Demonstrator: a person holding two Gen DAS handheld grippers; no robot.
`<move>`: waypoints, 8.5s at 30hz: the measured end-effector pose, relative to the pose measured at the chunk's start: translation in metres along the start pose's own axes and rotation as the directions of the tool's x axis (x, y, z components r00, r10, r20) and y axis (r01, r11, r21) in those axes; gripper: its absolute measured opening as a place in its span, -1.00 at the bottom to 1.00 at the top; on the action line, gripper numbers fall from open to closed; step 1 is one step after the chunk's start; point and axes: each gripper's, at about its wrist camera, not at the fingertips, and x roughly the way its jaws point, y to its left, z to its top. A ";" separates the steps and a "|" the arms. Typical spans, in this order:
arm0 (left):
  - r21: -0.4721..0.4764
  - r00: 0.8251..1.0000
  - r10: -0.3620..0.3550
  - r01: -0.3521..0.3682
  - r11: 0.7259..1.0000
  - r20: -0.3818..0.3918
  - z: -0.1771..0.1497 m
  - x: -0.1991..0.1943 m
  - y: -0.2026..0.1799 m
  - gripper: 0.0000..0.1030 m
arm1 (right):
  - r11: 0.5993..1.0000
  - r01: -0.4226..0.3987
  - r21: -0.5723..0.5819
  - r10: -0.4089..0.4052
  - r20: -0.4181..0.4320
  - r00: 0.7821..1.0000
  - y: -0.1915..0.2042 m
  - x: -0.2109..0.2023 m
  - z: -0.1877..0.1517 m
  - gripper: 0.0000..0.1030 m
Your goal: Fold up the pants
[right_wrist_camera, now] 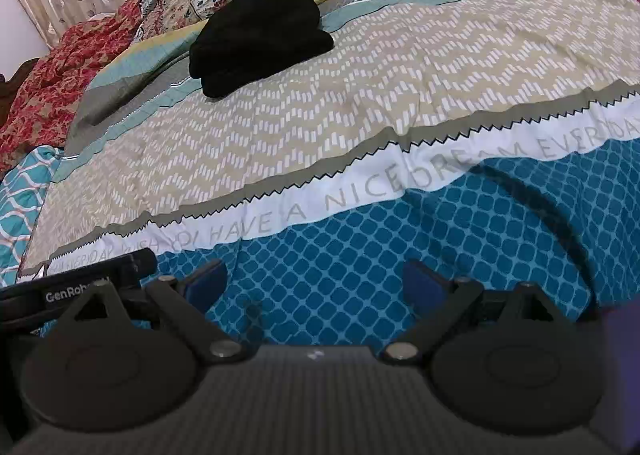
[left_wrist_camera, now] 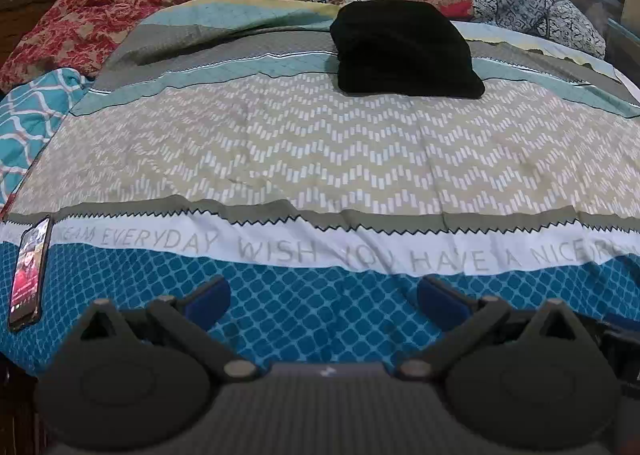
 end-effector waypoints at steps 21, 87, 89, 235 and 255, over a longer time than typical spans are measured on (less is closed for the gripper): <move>-0.020 0.994 0.053 -0.051 0.999 0.099 0.013 -0.027 0.013 1.00 | 0.999 0.003 -0.044 0.002 0.098 0.995 0.013 -0.025 0.008 0.87; -0.029 0.996 0.085 -0.084 0.996 0.023 0.004 -0.015 0.019 1.00 | 0.998 0.008 -0.059 -0.004 0.067 0.998 0.018 -0.014 0.005 0.87; -0.033 0.997 0.081 -0.081 0.996 0.006 0.003 -0.012 0.019 1.00 | 0.998 0.011 -0.055 -0.008 0.062 0.998 0.019 -0.013 0.004 0.87; 0.016 0.998 0.037 -0.038 0.999 0.049 0.002 -0.028 0.024 1.00 | 0.997 -0.001 -0.080 0.016 0.193 0.981 0.017 -0.034 0.010 0.87; 0.040 0.993 0.113 -0.114 0.993 0.038 0.003 -0.026 0.020 1.00 | 0.998 0.004 -0.061 0.009 0.212 0.977 0.016 -0.035 0.011 0.87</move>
